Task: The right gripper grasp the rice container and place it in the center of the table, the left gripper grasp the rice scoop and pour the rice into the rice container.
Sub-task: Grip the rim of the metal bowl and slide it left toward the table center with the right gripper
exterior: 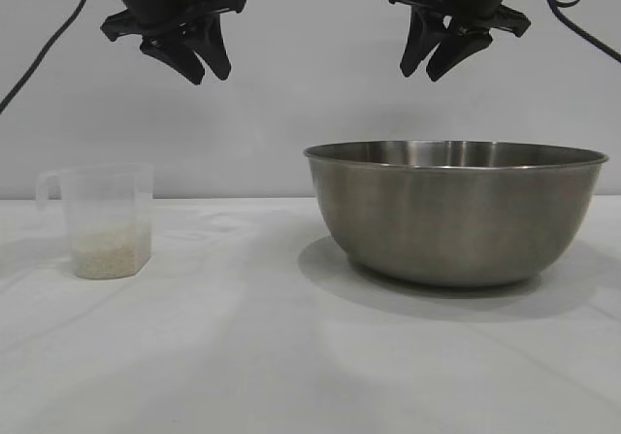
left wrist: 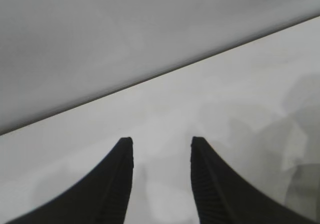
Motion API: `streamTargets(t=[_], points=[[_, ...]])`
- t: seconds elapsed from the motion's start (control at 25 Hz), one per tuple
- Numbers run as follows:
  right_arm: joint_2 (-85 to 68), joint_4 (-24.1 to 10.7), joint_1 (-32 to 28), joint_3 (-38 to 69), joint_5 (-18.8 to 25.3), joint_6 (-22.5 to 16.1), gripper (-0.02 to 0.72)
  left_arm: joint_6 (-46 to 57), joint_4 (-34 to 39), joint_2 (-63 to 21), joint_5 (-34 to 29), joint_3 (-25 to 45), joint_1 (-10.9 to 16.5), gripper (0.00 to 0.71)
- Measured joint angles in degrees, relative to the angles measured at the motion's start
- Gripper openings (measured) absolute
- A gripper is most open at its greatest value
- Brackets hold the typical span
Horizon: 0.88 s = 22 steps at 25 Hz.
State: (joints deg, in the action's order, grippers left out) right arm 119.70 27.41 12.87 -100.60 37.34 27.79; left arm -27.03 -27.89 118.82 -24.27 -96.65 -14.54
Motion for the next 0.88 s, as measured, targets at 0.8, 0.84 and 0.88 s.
streamTargets(t=[0.8,0.84,0.88], points=[[0.00,-3.39,0.00,0.00,1.10,0.09,0.219,0.00,0.09,0.00,-0.81,0.00,0.00,0.224],[0.00,-3.39,0.00,0.00,1.22,0.09,0.219,0.00,0.09,0.00,-0.81,0.00,0.00,0.224],[0.00,-3.39,0.00,0.00,1.51,0.09,0.219,0.00,0.09,0.00,-0.92,0.00,0.00,0.224]])
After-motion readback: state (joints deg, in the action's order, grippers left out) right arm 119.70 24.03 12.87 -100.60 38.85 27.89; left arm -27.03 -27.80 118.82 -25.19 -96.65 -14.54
